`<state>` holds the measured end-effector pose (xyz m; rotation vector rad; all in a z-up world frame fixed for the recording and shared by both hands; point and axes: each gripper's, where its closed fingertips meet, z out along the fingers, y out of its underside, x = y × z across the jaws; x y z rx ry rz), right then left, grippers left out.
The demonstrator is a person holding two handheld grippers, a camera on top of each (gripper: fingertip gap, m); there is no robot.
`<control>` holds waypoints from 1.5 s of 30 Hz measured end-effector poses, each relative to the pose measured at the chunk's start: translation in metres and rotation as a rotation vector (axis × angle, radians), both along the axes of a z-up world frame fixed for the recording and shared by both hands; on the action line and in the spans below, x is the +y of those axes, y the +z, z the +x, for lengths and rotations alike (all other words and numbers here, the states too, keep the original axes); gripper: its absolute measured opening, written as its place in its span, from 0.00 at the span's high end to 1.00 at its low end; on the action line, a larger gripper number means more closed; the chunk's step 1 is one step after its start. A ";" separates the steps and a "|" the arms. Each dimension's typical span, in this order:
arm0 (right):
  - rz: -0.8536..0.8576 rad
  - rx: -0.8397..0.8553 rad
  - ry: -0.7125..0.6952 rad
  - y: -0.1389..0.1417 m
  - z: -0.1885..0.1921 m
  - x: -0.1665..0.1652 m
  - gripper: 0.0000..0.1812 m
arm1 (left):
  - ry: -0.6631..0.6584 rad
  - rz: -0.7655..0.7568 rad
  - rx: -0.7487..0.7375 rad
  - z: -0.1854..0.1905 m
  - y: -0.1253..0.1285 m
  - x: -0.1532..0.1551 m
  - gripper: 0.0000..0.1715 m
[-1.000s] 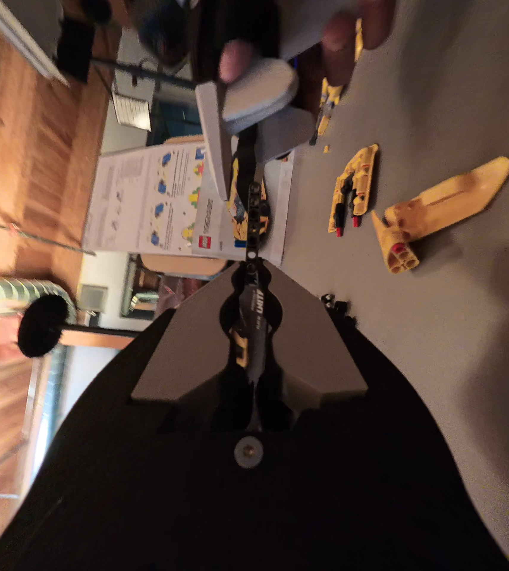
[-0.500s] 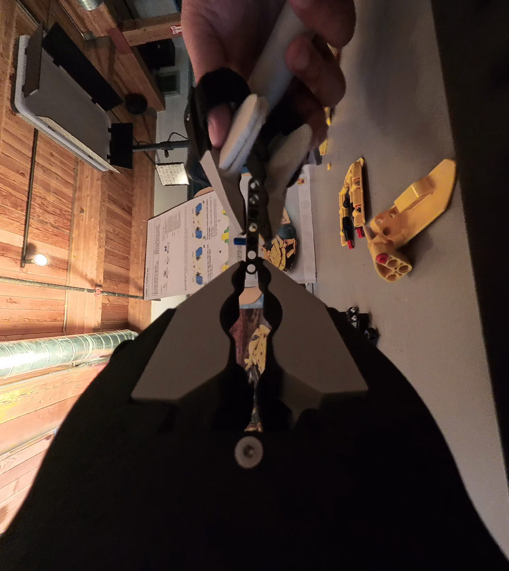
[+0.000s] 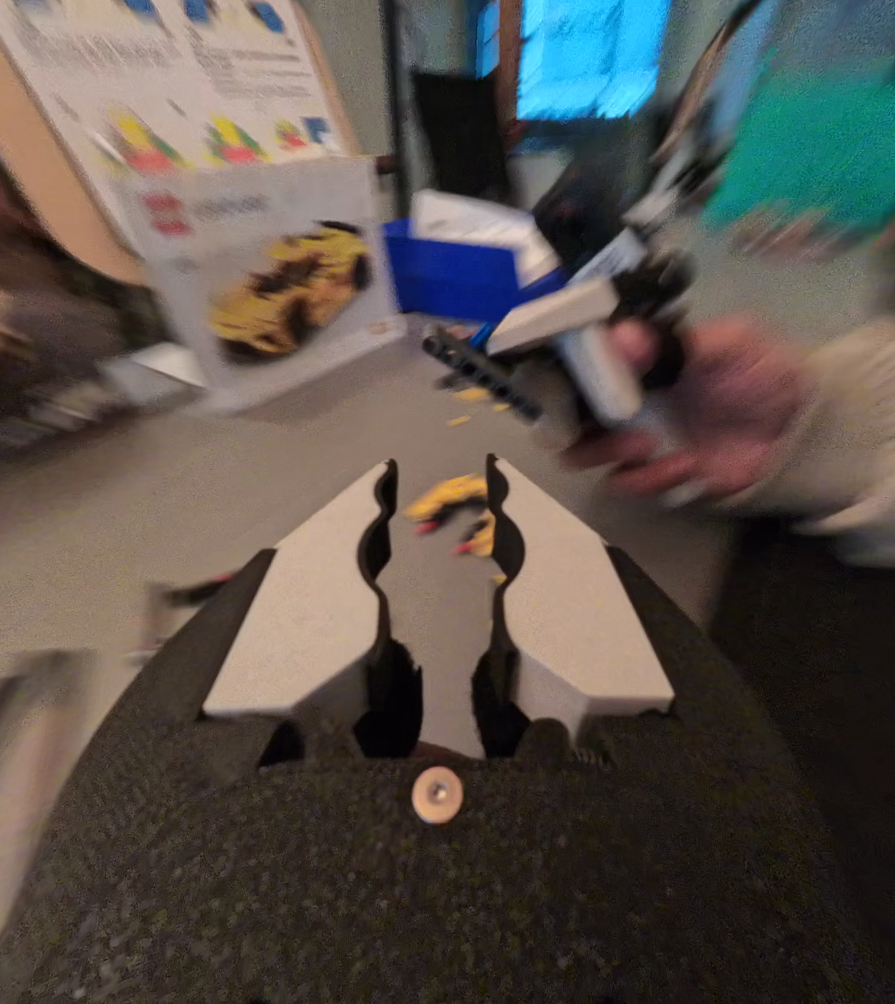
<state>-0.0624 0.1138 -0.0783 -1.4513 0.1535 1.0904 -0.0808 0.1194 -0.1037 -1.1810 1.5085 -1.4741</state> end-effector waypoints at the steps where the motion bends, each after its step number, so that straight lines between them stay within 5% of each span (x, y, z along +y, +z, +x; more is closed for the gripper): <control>1: 0.026 -0.010 -0.021 0.003 -0.003 0.002 0.96 | -0.112 -0.207 0.022 -0.003 0.006 -0.009 0.79; 4: 0.028 -0.047 -0.007 0.001 -0.020 0.009 0.96 | -0.297 -0.499 0.031 -0.011 0.022 -0.015 0.80; 8: 0.027 -0.038 0.042 0.000 -0.034 0.013 0.96 | -0.244 -0.448 -0.009 -0.012 0.024 -0.007 0.94; 19: -0.041 -0.062 0.208 -0.009 -0.052 -0.005 0.96 | -0.414 -0.429 0.064 -0.028 0.014 -0.022 0.96; 27: -0.045 -0.107 0.234 -0.008 -0.047 -0.009 0.96 | -0.386 -0.381 0.039 -0.026 0.017 -0.021 0.96; 36: -0.033 -0.157 0.200 -0.007 -0.043 -0.005 0.97 | -0.372 -0.502 0.027 -0.023 0.023 -0.013 0.96; 45: 0.035 0.088 0.213 0.003 -0.048 -0.001 0.95 | -0.416 -0.658 -0.012 -0.025 0.032 -0.010 0.96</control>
